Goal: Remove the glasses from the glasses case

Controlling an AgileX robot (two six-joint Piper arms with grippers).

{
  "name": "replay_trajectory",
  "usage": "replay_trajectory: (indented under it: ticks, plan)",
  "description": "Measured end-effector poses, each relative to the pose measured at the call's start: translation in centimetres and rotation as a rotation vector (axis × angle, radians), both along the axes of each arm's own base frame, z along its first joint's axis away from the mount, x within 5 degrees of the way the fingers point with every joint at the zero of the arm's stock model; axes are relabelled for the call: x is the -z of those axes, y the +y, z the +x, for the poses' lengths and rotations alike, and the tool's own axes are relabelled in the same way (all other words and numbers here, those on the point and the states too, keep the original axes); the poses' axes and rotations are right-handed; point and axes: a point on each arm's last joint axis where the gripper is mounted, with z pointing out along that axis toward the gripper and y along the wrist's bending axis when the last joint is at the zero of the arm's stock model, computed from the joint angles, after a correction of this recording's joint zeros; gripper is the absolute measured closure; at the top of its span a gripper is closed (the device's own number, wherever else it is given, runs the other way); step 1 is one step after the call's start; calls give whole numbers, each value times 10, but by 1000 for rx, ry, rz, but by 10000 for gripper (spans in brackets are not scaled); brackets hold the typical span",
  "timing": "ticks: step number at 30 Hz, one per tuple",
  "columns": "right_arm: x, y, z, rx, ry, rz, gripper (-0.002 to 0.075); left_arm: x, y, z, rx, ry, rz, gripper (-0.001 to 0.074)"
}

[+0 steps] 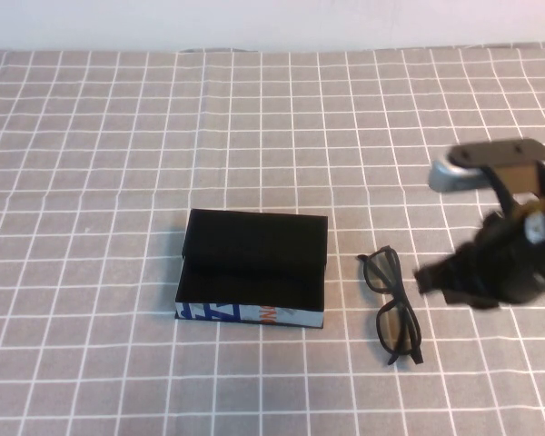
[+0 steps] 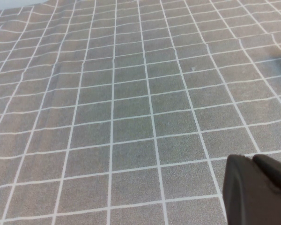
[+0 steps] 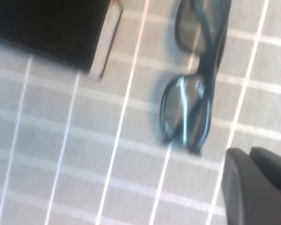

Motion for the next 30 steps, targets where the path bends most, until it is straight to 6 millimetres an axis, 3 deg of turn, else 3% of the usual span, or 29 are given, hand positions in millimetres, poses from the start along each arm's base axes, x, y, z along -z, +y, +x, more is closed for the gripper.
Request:
replay_trajectory:
  ticks: [7, 11, 16, 21, 26, 30]
  plan:
    - [-7, -21, -53, -17, 24, 55, 741, 0, 0, 0, 0, 0, 0, 739]
    - [-13, -29, -62, -27, -5, 33, 742, 0, 0, 0, 0, 0, 0, 739]
    - [-6, -36, -65, -77, -127, 8, 742, 0, 0, 0, 0, 0, 0, 739]
    - [13, -67, -78, 7, -397, 52, 743, 0, 0, 0, 0, 0, 0, 740]
    - [50, -107, -112, 176, -674, 94, 743, 0, 0, 0, 0, 0, 0, 739]
    - [75, -124, -142, 262, -867, 119, 743, 0, 0, 0, 0, 0, 0, 739]
